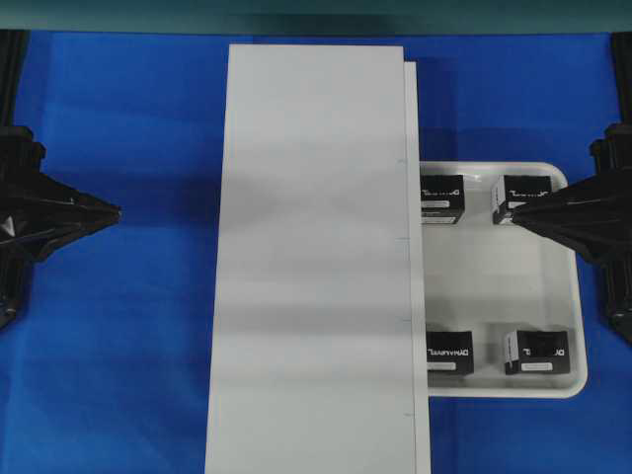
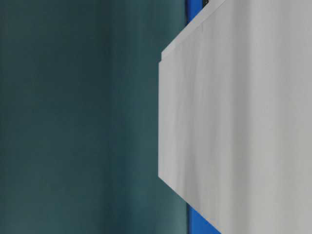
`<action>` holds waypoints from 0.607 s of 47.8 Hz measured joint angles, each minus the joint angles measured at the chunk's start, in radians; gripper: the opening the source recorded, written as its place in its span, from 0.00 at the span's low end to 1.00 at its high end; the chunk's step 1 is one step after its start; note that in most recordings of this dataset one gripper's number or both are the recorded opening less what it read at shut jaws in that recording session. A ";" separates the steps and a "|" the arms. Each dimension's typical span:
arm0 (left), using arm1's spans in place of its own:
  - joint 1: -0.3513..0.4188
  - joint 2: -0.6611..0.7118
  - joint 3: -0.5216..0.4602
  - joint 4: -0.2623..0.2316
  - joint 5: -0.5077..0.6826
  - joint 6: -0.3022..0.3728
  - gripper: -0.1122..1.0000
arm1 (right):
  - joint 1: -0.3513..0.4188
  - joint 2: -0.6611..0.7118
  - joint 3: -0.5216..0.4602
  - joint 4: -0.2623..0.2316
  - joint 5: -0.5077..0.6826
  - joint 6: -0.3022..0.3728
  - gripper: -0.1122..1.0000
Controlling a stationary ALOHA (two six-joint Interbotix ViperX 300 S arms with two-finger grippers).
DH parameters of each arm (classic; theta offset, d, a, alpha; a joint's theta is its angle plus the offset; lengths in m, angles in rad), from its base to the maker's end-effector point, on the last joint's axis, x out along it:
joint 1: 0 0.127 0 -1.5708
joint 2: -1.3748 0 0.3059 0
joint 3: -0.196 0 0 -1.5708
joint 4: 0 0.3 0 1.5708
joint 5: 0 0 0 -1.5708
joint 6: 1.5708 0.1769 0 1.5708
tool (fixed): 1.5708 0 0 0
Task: Place the box from the white plastic tray onto the white base.
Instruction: 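Raise the right gripper and move it toward the upper-left box in the tray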
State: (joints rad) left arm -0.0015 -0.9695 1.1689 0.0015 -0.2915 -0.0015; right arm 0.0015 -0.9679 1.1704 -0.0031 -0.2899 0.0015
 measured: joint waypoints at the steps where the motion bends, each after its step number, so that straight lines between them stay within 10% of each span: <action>1: 0.000 0.000 0.000 0.002 0.000 -0.002 0.23 | -0.002 0.000 0.000 0.002 0.002 0.000 0.23; 12: -0.003 0.009 -0.037 0.011 0.133 -0.044 0.04 | -0.101 0.015 -0.077 0.120 0.305 0.051 0.12; 29: -0.029 0.018 -0.086 0.011 0.305 -0.049 0.04 | -0.215 0.106 -0.296 0.121 0.882 0.052 0.12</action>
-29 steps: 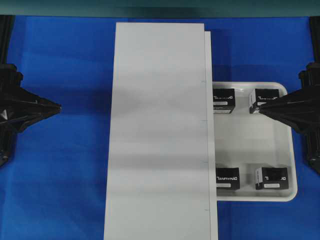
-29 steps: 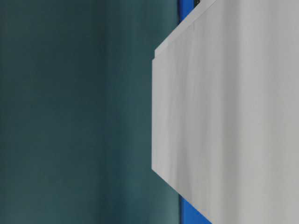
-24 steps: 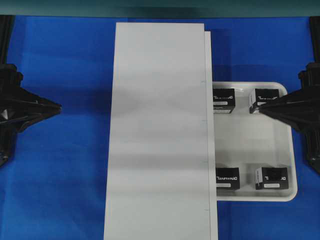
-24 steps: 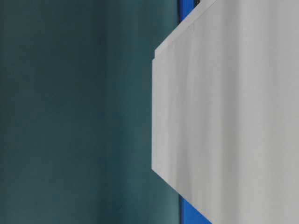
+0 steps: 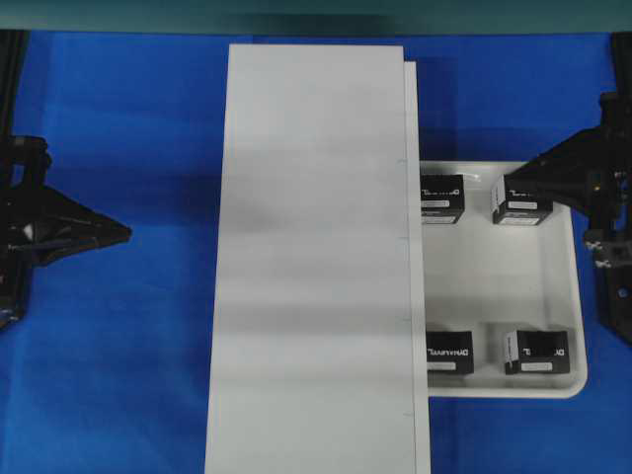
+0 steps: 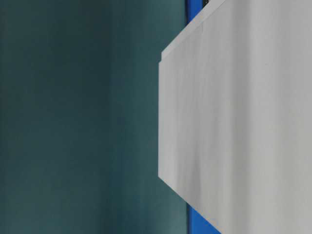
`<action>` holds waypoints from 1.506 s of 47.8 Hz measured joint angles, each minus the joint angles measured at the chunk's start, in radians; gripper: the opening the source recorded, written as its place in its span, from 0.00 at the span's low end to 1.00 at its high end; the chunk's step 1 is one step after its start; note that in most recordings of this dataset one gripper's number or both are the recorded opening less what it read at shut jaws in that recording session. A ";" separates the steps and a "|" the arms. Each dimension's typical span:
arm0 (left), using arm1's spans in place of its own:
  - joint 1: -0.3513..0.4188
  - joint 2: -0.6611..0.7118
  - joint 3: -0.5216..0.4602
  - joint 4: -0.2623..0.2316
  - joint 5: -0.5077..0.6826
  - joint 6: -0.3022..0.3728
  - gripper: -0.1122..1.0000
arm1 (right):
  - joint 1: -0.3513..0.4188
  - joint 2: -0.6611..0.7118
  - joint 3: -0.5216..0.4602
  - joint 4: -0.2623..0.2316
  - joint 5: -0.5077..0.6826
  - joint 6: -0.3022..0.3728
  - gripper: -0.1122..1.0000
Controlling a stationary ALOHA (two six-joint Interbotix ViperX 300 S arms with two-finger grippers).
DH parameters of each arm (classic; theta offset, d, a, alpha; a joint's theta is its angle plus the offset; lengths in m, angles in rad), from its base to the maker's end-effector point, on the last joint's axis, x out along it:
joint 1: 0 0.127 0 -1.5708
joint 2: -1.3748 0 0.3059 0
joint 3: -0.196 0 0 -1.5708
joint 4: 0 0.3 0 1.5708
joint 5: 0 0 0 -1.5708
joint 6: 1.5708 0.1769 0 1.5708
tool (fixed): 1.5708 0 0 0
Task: Place the box from the white plastic tray onto the white base.
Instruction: 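Raise the right gripper and move it toward the upper-left box in the tray, then lower the open right gripper around the upper-left black box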
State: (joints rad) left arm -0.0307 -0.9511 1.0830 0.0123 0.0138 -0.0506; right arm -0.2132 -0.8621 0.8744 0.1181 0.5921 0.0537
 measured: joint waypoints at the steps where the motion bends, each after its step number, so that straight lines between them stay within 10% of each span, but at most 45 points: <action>1: -0.002 0.000 -0.002 0.002 0.005 0.003 0.04 | 0.002 0.006 -0.011 0.000 0.025 0.000 0.12; 19: -0.021 0.017 -0.018 0.000 0.018 0.000 0.04 | -0.044 0.216 -0.207 -0.034 0.414 -0.021 0.12; 28: -0.021 0.018 -0.029 0.002 0.020 0.003 0.04 | -0.063 0.354 -0.305 -0.052 0.551 -0.169 0.12; 45: -0.017 0.018 -0.031 0.000 0.020 0.000 0.04 | -0.149 0.551 -0.373 -0.057 0.543 -0.425 0.13; 72: 0.009 0.018 -0.032 0.002 0.020 0.000 0.04 | -0.160 0.687 -0.331 -0.057 0.399 -0.480 0.29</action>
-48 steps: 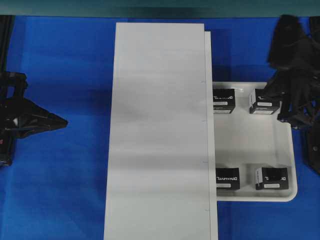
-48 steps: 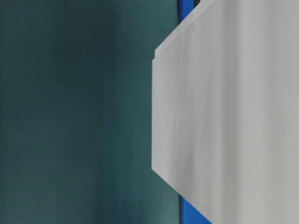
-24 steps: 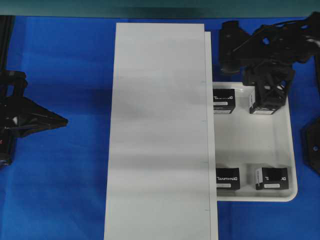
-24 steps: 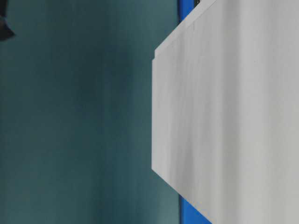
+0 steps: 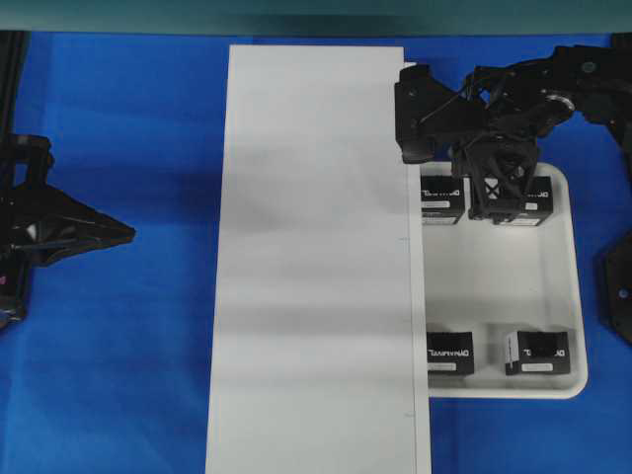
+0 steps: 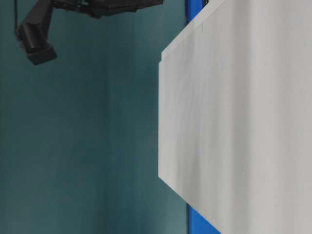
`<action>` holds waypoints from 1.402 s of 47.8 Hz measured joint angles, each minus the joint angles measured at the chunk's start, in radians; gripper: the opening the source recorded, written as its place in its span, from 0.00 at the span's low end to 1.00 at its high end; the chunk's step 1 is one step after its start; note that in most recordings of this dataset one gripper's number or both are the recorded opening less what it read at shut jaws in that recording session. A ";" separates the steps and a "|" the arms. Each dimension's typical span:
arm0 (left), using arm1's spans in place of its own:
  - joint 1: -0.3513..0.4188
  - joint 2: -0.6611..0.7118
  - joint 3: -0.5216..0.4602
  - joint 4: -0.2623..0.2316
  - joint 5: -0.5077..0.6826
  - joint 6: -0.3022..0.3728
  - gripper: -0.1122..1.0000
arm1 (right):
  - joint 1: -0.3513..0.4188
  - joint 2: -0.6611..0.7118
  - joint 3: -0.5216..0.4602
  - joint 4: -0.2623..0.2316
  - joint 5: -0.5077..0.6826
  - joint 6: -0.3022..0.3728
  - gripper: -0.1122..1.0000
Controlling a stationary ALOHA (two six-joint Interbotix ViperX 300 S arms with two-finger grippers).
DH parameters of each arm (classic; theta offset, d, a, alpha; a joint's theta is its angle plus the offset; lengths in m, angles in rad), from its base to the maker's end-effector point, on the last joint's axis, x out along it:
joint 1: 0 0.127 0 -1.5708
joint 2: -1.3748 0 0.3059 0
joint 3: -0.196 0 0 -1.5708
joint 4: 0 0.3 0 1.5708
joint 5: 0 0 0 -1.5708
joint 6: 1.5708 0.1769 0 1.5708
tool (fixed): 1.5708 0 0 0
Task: Place the box from the white plastic tray onto the white base.
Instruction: 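Lower the open right gripper around the upper-left black box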
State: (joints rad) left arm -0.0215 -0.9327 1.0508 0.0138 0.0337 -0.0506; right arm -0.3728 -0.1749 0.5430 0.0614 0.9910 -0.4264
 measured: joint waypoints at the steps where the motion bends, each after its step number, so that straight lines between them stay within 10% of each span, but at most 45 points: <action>1: 0.000 -0.002 0.000 0.000 -0.002 0.000 0.04 | 0.000 0.000 0.003 0.002 -0.003 0.002 0.32; 16: 0.006 -0.002 -0.009 -0.002 0.000 -0.002 0.04 | -0.006 0.011 0.043 0.006 -0.058 0.008 0.99; 67: 0.008 0.005 -0.034 -0.002 0.055 -0.043 0.04 | -0.008 0.123 0.149 0.048 -0.308 0.002 0.99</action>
